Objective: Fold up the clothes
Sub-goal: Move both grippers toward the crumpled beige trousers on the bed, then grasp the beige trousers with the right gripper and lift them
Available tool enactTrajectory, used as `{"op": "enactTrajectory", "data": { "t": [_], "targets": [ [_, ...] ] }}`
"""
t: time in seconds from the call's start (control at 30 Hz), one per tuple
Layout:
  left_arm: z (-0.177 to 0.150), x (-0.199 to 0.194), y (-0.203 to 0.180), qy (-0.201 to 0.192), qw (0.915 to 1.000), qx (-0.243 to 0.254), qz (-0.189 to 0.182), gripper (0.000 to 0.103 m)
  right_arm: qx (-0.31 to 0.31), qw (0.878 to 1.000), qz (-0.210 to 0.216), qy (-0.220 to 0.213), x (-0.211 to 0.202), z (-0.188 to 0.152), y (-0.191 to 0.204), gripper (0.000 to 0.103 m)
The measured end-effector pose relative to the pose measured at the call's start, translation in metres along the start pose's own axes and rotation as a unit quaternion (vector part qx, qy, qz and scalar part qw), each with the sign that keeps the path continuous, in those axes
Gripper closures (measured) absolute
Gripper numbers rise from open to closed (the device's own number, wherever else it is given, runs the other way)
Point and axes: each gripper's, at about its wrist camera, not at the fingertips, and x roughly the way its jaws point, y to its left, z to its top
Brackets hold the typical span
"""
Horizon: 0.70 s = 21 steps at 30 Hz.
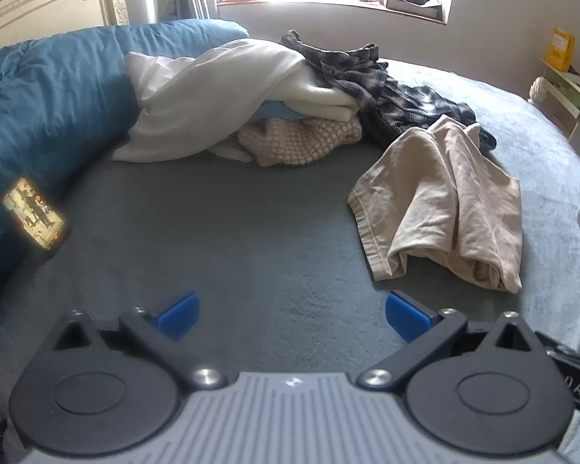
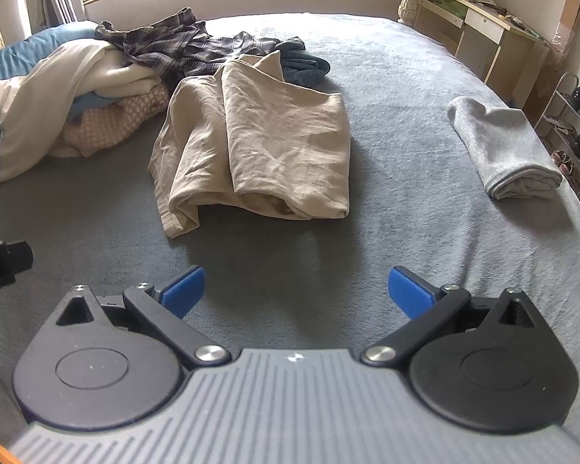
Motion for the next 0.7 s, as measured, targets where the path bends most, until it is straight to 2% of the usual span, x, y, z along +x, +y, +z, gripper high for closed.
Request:
{"op": "enactTrajectory", "data": {
  "t": [0.1, 0.27, 0.33, 0.57, 0.7],
  "targets": [
    [0.001, 0.005, 0.005, -0.008, 0.9998, -0.016, -0.009, 0.000, 0.003, 1.000, 0.000, -0.002, 0.005, 0.000, -0.001, 0.001],
    [0.005, 0.020, 0.016, -0.028, 0.9972, -0.054, -0.044, 0.000, 0.001, 1.000, 0.018, -0.017, 0.015, 0.000, -0.008, 0.001],
    [0.008, 0.029, 0.019, -0.037, 0.9958, -0.064, -0.054, 0.000, -0.004, 0.999, 0.025, -0.032, 0.018, 0.001, -0.011, 0.001],
    [0.024, 0.080, 0.019, -0.029, 0.9957, -0.061, -0.063, 0.000, -0.062, 0.990, 0.048, -0.116, 0.038, 0.018, -0.024, 0.001],
    [0.032, 0.115, 0.022, -0.023, 0.9930, -0.097, -0.063, 0.000, -0.084, 0.984, 0.057, -0.146, 0.055, 0.046, -0.027, 0.001]
  ]
}}
